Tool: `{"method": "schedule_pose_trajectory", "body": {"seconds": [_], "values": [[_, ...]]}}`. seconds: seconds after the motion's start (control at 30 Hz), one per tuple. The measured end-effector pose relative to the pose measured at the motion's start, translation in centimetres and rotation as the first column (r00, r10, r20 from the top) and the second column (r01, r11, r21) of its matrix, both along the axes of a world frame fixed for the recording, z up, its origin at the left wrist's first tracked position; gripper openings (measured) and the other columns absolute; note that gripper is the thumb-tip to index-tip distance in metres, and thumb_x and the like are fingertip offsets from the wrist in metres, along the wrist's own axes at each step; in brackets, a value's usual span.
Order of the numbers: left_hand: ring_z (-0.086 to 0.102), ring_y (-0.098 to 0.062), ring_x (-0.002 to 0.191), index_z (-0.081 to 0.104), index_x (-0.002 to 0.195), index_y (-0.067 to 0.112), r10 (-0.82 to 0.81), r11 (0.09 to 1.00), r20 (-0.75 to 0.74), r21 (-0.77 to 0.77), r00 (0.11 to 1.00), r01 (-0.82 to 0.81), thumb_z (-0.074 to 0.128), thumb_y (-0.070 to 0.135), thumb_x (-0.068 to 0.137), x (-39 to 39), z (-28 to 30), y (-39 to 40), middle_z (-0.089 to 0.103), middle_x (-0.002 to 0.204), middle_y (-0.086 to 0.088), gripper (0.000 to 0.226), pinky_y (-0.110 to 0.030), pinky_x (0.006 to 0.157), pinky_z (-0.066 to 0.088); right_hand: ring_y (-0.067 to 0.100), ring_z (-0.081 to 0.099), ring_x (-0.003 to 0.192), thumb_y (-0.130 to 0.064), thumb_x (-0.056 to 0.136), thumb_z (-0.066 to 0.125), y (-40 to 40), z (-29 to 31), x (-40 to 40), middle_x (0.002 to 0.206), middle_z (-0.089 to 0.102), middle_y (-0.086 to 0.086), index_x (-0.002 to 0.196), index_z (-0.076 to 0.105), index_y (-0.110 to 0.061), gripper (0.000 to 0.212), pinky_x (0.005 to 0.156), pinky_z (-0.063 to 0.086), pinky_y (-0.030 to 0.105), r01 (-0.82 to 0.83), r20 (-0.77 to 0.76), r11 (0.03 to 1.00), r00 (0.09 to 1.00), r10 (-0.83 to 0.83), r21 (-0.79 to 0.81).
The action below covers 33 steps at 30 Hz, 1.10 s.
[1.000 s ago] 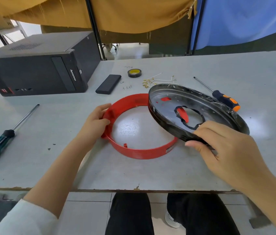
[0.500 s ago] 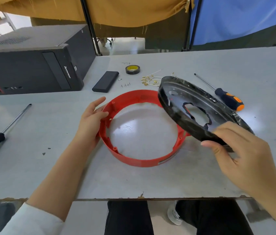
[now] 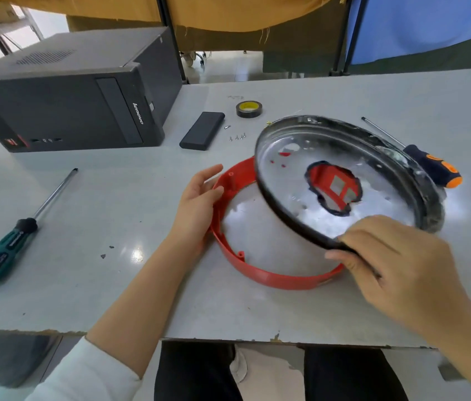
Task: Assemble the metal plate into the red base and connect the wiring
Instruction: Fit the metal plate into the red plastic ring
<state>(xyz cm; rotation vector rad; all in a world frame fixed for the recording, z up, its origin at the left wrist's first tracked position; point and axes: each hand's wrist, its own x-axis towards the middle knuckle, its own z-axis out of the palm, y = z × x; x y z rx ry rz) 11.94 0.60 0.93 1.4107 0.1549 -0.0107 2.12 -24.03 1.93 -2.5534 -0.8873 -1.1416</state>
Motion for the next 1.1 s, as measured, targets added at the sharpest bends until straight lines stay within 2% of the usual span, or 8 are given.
{"method": "schedule_pose_trajectory", "body": {"seconds": [0.23, 0.37, 0.53, 0.6, 0.77, 0.87, 0.97, 1.1], "values": [[0.067, -0.022, 0.096, 0.073, 0.104, 0.027, 0.006, 1.000, 0.024, 0.014, 1.000, -0.007, 0.054, 0.021, 0.094, -0.1, -0.4, -0.1, 0.075, 0.104, -0.005, 0.022, -0.048, 0.101, 0.049, 0.023, 0.054, 0.057, -0.027, 0.095, 0.055, 1.4, 0.8, 0.4, 0.068, 0.058, 0.001, 0.071, 0.067, -0.012, 0.031, 0.044, 0.042, 0.034, -0.109, -0.089, 0.969, 0.992, 0.092, -0.221], [0.057, -0.028, 0.094, 0.075, 0.102, 0.031, -0.032, 0.998, 0.019, 0.063, 0.999, 0.031, 0.055, 0.039, 0.091, -0.1, -0.5, -0.1, 0.065, 0.103, -0.013, 0.024, -0.058, 0.105, 0.039, 0.017, 0.057, 0.067, -0.046, 0.094, 0.047, 1.2, 2.5, 0.2, 0.076, 0.059, -0.005, 0.083, 0.071, -0.018, 0.039, 0.048, 0.042, 0.029, -0.142, -0.267, 0.958, 0.961, 0.073, -0.248], [0.066, -0.016, 0.086, 0.076, 0.088, 0.028, -0.044, 0.992, -0.022, 0.121, 0.999, 0.046, 0.055, 0.042, 0.089, 0.2, -0.1, -0.3, 0.072, 0.095, 0.000, 0.025, -0.035, 0.082, 0.053, 0.009, 0.047, 0.098, -0.049, 0.095, 0.040, 0.8, 4.6, 2.5, 0.097, 0.054, -0.014, 0.103, 0.067, -0.023, 0.038, 0.089, 0.039, 0.027, -0.109, -0.581, 0.990, 0.801, 0.143, 0.094], [0.063, -0.018, 0.085, 0.074, 0.087, 0.029, -0.059, 0.981, -0.053, 0.183, 0.997, 0.068, 0.046, 0.045, 0.092, 0.6, 0.3, -0.2, 0.071, 0.094, -0.001, 0.032, -0.033, 0.081, 0.047, 0.006, 0.043, 0.105, -0.045, 0.093, 0.046, 0.5, 5.2, 4.5, 0.101, 0.053, -0.019, 0.109, 0.063, -0.027, 0.030, 0.094, 0.034, 0.024, -0.044, -0.691, 0.998, 0.720, 0.059, 0.039], [0.073, -0.014, 0.072, 0.078, 0.082, 0.028, -0.046, 0.989, -0.101, 0.135, 0.994, 0.059, 0.058, 0.030, 0.092, 2.1, 2.0, -0.6, 0.077, 0.082, 0.002, 0.023, -0.024, 0.056, 0.055, 0.009, 0.056, 0.096, -0.066, 0.082, 0.045, 1.2, 5.9, 7.7, 0.105, 0.062, -0.012, 0.121, 0.058, -0.028, 0.056, 0.085, 0.043, 0.025, -0.002, -0.852, 0.977, 0.490, -0.186, -0.215], [0.074, -0.019, 0.074, 0.075, 0.096, 0.019, -0.054, 0.995, -0.078, 0.083, 0.996, 0.060, 0.057, 0.011, 0.090, 2.7, 1.6, -1.3, 0.077, 0.085, -0.005, 0.021, -0.028, 0.060, 0.057, 0.012, 0.056, 0.087, -0.074, 0.079, 0.041, 2.2, 5.3, 8.4, 0.089, 0.063, -0.008, 0.115, 0.060, -0.023, 0.066, 0.074, 0.038, 0.025, 0.038, -0.822, 0.958, 0.503, -0.265, -0.285], [0.073, -0.022, 0.072, 0.072, 0.102, 0.012, -0.083, 0.995, -0.056, 0.048, 0.995, 0.085, 0.049, -0.001, 0.091, 2.9, 0.8, -1.7, 0.076, 0.084, -0.008, 0.029, -0.029, 0.061, 0.058, 0.011, 0.036, 0.053, -0.076, 0.078, 0.042, 3.6, 4.5, 8.6, 0.060, 0.038, -0.005, 0.078, 0.052, -0.011, 0.065, 0.049, 0.028, 0.021, -0.005, -0.814, 0.962, 0.533, -0.229, -0.274], [0.073, -0.021, 0.070, 0.072, 0.101, 0.013, -0.068, 0.998, -0.032, -0.013, 0.997, 0.067, 0.050, -0.003, 0.090, 2.9, 0.5, -1.7, 0.076, 0.083, -0.008, 0.029, -0.029, 0.060, 0.058, 0.012, 0.031, 0.050, -0.081, 0.063, 0.048, 4.4, 3.9, 9.2, 0.063, 0.035, -0.001, 0.073, 0.048, -0.010, 0.071, 0.047, 0.025, 0.027, -0.023, -0.825, 0.962, 0.520, -0.221, -0.272]]}}
